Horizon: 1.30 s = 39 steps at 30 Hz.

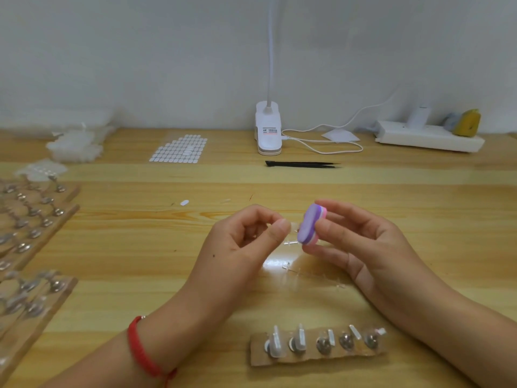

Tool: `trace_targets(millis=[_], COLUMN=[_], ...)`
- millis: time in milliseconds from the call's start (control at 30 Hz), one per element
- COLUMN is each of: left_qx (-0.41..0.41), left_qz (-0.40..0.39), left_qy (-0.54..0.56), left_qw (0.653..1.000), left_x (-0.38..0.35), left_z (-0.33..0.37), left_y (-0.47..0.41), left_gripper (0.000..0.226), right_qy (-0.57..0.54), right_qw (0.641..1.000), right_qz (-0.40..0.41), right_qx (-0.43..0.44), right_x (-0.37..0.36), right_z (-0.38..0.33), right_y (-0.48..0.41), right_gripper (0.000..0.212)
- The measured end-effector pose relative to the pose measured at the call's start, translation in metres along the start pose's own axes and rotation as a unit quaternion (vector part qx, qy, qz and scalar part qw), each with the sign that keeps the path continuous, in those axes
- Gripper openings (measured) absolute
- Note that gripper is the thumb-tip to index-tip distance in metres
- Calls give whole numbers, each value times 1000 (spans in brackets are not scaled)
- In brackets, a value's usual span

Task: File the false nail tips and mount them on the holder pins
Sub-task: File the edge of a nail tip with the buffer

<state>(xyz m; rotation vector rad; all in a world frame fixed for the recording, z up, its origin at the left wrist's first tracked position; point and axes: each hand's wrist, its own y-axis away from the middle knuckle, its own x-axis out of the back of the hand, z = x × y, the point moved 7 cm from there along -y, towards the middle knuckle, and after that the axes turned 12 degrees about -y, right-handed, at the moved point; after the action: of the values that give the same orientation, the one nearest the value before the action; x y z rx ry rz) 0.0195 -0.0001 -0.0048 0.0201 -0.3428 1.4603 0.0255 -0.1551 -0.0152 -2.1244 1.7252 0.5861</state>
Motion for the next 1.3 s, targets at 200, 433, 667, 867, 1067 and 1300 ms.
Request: trace_targets(millis=[200, 433, 667, 867, 1067, 1300], left_qx=[-15, -19, 1, 15, 24, 19], left_qz=[-32, -27, 13, 28, 12, 32], left_qy=[15, -4, -18, -15, -23, -30], left_qw=[999, 999, 1000, 999, 999, 999], left_x=[-4, -4, 2, 3, 0, 2], left_z=[1, 2, 0, 1, 3, 3], left_y=[2, 1, 0, 2, 3, 2], left_gripper=[14, 14, 15, 30, 30, 37], right_qy=[41, 53, 58, 22, 20, 71], right_qw=[999, 998, 997, 999, 1000, 996], right_qz=[-15, -41, -47, -26, -10, -55], right_qx=[-5, -4, 5, -3, -10, -22], right_x=[-5, -7, -7, -3, -2, -8], right_z=[3, 3, 4, 3, 2, 7], right_y=[2, 2, 2, 2, 2, 3], right_gripper=[38, 47, 50, 48, 36, 32])
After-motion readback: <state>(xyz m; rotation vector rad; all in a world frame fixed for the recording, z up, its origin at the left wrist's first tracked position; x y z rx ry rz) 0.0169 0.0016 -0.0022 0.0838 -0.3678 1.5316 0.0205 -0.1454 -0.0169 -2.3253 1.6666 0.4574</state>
